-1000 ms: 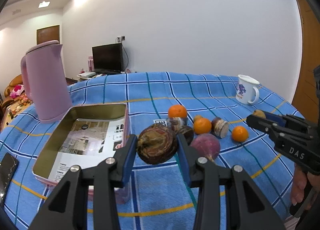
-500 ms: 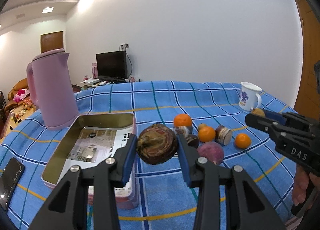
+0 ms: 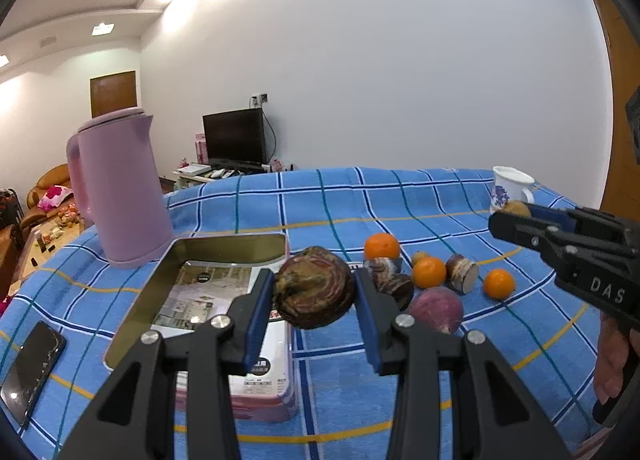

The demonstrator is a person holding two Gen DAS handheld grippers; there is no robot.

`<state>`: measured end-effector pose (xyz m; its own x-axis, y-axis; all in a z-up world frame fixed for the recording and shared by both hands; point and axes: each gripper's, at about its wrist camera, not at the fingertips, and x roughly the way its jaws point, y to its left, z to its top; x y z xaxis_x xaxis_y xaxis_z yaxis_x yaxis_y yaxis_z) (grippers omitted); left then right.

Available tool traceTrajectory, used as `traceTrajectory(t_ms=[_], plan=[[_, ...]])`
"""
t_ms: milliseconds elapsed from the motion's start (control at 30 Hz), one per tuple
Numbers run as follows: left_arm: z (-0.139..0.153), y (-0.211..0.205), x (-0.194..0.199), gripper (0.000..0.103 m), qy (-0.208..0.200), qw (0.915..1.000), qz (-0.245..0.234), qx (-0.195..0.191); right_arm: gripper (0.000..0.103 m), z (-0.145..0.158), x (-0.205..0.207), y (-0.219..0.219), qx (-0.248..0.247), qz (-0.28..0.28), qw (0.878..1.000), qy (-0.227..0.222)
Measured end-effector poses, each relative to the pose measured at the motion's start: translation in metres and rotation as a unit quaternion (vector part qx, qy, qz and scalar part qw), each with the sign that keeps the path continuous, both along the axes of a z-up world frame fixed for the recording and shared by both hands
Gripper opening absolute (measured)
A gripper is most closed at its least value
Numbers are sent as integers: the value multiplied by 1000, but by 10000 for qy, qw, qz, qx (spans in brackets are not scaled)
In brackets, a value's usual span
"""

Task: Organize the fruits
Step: 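Lift and carry the brown bulb and yellow fruit over the pink tin with both tools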

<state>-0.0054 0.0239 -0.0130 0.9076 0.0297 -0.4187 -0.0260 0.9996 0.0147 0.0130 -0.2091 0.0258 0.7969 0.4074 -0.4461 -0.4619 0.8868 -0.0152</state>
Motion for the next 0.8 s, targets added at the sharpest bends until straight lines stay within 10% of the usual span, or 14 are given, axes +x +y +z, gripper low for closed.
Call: traceTrajectory(t_ms=[800], plan=[[-5,47,11,41,289,9972,687,91,29,0,27,65,-59,644,9977,194]])
